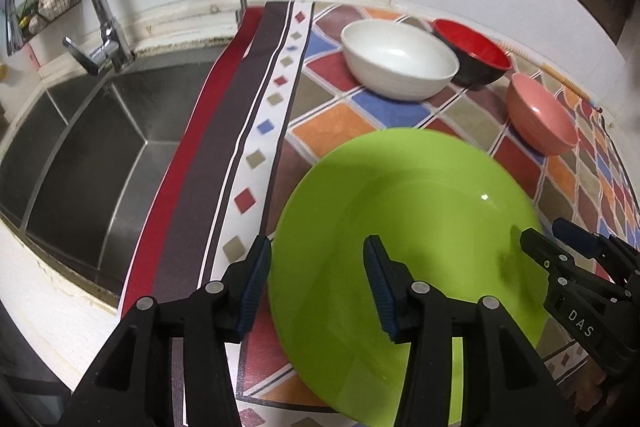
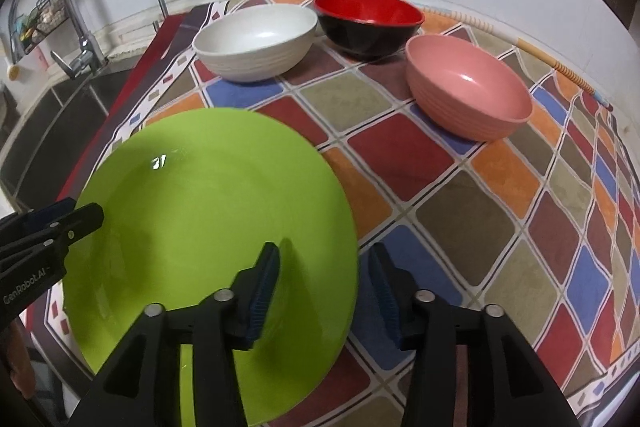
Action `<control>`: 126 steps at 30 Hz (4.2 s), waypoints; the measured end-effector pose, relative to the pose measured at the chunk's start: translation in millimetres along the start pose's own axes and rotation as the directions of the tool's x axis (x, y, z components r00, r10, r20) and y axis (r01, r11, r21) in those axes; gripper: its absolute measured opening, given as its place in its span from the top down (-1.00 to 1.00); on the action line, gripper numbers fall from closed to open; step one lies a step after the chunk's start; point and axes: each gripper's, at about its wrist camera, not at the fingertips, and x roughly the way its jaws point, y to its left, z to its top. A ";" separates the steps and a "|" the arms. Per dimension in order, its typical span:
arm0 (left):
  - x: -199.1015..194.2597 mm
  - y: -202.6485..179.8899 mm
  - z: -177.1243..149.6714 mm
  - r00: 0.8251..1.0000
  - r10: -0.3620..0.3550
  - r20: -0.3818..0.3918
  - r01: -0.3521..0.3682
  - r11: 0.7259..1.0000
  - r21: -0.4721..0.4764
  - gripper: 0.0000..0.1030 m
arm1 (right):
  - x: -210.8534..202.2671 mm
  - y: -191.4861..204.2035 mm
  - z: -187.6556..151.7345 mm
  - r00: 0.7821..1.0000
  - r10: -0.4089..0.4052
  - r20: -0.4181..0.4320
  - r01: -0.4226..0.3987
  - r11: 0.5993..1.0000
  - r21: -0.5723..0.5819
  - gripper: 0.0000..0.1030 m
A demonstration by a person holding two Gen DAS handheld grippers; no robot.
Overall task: Organize plates and bowls
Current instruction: 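Lower the green plate onto the plate stack and open both grippers, then move both grippers to the rim of the pink bowl, then close both grippers on the pink bowl's rim and lift it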
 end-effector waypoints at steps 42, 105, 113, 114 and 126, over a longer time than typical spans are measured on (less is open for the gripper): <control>13.4 -178.2 104.0 0.978 -0.170 0.123 0.146 0.972 0.186 -0.30 | -36.9 -178.2 65.5 0.975 -0.074 0.210 0.036 0.982 0.183 0.06; 36.2 -227.0 86.2 0.964 -0.264 -0.032 0.264 0.939 0.221 0.65 | -16.1 -189.7 74.7 0.995 0.042 0.093 -0.065 0.962 0.265 0.72; 16.0 -230.6 59.9 0.959 -0.278 -0.046 0.281 0.928 0.243 0.65 | -37.3 -187.3 47.5 0.995 0.034 0.092 -0.058 0.960 0.274 0.72; 14.8 -231.0 56.8 0.959 -0.280 -0.050 0.284 0.927 0.246 0.65 | -39.3 -187.3 44.0 0.995 0.032 0.091 -0.056 0.959 0.276 0.72; 11.9 -245.1 24.1 0.952 -0.285 -0.108 0.304 0.911 0.277 0.65 | -51.4 -192.2 6.6 0.998 0.009 0.054 -0.026 0.948 0.317 0.72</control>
